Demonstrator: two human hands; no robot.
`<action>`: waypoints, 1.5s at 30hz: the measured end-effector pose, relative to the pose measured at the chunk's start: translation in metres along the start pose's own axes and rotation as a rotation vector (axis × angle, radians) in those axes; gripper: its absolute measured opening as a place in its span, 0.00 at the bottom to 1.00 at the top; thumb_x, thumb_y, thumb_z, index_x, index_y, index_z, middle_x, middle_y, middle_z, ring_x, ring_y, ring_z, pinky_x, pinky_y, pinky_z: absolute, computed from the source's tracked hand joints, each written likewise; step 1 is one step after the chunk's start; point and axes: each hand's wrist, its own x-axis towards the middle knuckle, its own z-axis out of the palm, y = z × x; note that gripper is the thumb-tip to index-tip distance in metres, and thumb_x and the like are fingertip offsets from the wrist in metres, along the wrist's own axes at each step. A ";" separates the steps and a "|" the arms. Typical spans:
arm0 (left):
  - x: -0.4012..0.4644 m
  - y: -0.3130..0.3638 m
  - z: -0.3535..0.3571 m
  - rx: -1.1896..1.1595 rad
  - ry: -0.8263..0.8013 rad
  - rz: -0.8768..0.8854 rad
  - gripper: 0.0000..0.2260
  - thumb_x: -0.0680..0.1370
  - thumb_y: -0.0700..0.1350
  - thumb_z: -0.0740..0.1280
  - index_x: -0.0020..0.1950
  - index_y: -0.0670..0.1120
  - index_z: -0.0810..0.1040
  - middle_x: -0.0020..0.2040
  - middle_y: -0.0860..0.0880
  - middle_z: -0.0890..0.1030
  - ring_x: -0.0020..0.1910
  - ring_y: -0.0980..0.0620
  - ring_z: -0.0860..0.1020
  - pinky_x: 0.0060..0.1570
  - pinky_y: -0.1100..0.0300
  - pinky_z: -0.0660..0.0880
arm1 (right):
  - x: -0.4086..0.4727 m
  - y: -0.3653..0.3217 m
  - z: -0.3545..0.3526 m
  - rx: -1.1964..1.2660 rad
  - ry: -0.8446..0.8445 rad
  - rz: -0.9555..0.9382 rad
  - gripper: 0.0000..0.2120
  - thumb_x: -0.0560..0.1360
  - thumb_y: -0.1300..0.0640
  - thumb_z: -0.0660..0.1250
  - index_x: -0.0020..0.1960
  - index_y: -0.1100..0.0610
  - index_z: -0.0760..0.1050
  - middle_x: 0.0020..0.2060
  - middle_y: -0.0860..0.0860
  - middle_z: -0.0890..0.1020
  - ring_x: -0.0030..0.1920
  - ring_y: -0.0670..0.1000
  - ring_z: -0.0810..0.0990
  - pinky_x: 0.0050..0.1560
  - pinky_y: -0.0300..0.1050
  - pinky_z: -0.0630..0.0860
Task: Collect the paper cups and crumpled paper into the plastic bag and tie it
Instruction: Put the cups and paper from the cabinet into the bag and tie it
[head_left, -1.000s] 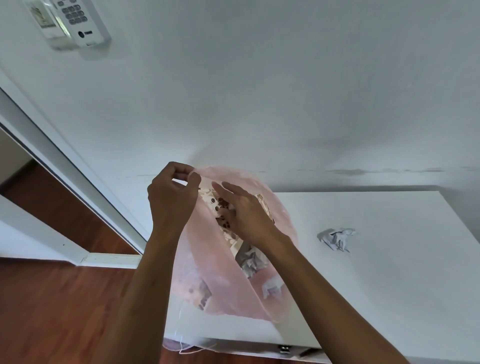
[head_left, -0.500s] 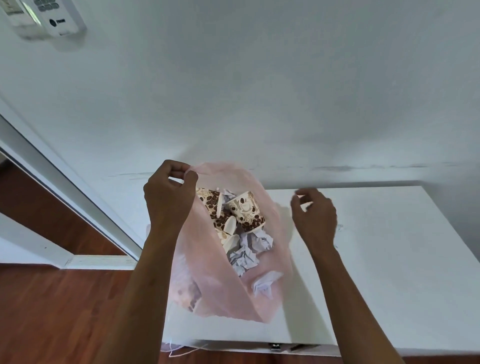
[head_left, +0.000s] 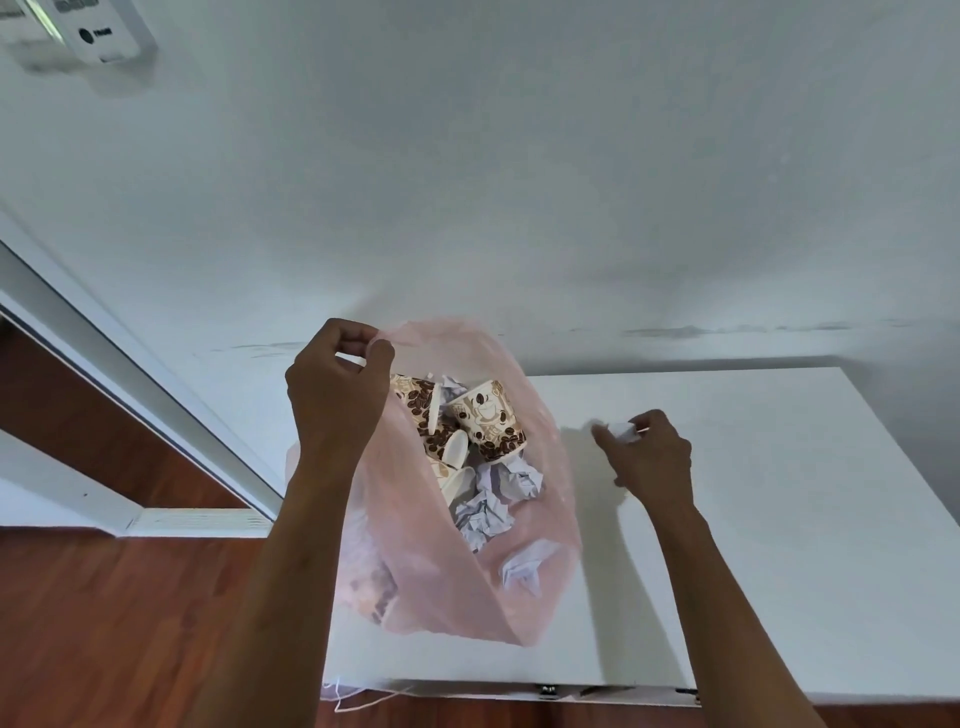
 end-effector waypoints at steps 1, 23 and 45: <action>0.001 0.000 -0.001 -0.003 0.004 -0.006 0.02 0.74 0.44 0.69 0.45 0.50 0.80 0.37 0.59 0.80 0.30 0.63 0.76 0.43 0.57 0.75 | -0.010 -0.015 -0.006 0.030 -0.058 0.019 0.20 0.69 0.43 0.74 0.49 0.57 0.71 0.39 0.51 0.82 0.32 0.57 0.84 0.35 0.45 0.78; -0.001 0.000 -0.019 -0.036 0.030 -0.050 0.03 0.72 0.48 0.67 0.43 0.53 0.79 0.38 0.58 0.81 0.32 0.60 0.77 0.46 0.50 0.79 | -0.088 -0.060 0.027 -0.059 -0.706 -0.395 0.18 0.78 0.63 0.59 0.56 0.43 0.79 0.53 0.37 0.82 0.56 0.45 0.80 0.55 0.47 0.79; -0.002 -0.004 -0.031 0.040 0.032 -0.025 0.02 0.76 0.45 0.69 0.45 0.52 0.79 0.38 0.60 0.79 0.40 0.60 0.78 0.48 0.54 0.77 | -0.056 0.026 0.031 -0.332 -0.520 -0.078 0.12 0.75 0.53 0.66 0.37 0.60 0.71 0.33 0.51 0.77 0.35 0.52 0.74 0.34 0.42 0.64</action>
